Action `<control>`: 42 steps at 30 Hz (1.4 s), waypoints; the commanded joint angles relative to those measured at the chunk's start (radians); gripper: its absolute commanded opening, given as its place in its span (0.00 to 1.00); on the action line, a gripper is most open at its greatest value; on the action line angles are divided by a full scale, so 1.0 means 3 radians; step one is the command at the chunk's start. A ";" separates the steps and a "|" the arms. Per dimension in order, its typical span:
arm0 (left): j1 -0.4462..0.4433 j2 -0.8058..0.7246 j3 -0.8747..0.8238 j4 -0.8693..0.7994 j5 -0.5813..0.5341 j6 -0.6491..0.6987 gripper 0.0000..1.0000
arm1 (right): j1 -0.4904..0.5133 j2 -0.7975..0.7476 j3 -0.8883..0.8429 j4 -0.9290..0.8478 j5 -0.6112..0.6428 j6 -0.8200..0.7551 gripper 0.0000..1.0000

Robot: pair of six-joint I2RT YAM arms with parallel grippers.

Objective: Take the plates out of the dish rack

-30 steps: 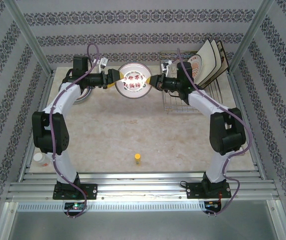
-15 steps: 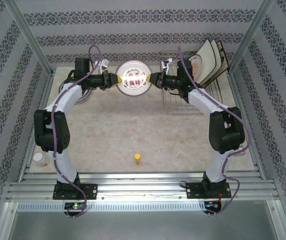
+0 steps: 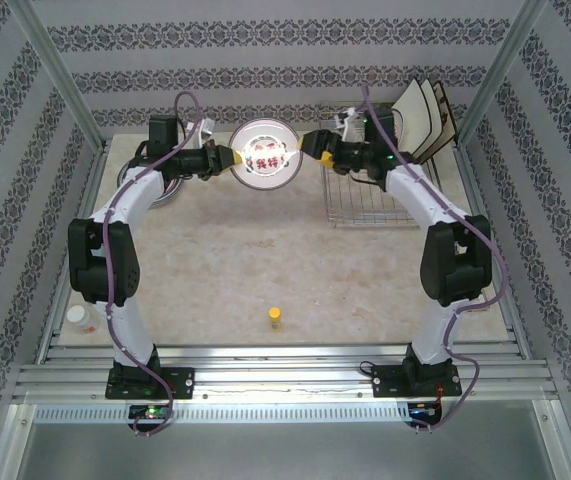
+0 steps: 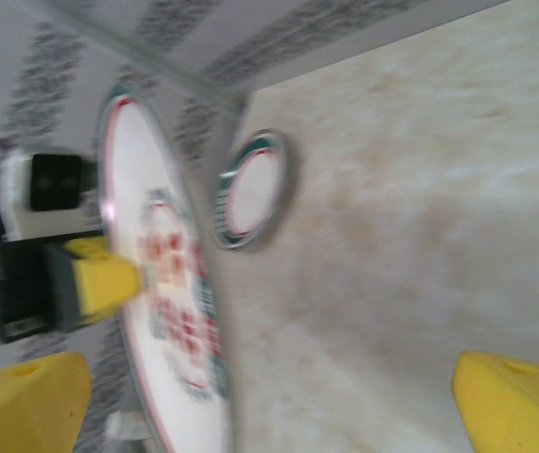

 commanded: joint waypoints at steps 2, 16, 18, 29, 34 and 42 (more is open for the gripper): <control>0.0168 -0.0157 -0.0059 0.0392 -0.0175 -0.0195 0.00 | -0.0183 -0.0171 0.0419 -0.1432 0.0949 -0.0912 0.98; 0.0919 -0.0803 -0.1201 0.1065 -0.1566 -0.0688 0.00 | -0.0263 -0.0409 0.0447 -0.2487 0.2752 -0.1708 0.98; 0.1047 -0.0807 -0.1312 0.1210 -0.1654 -0.0801 0.00 | -0.0264 -0.0441 0.0402 -0.2469 0.2723 -0.1717 0.98; 0.1316 -0.0641 -0.1447 0.1278 -0.2106 -0.0863 0.00 | -0.0291 -0.0431 0.0341 -0.2445 0.2654 -0.1764 0.98; 0.1368 -0.0505 -0.1524 0.1386 -0.2255 -0.0974 0.00 | -0.0290 -0.0416 0.0332 -0.2437 0.2615 -0.1767 0.98; 0.1404 -0.0209 -0.1608 0.1747 -0.2253 -0.1301 0.00 | -0.0294 -0.0401 0.0343 -0.2454 0.2637 -0.1783 0.98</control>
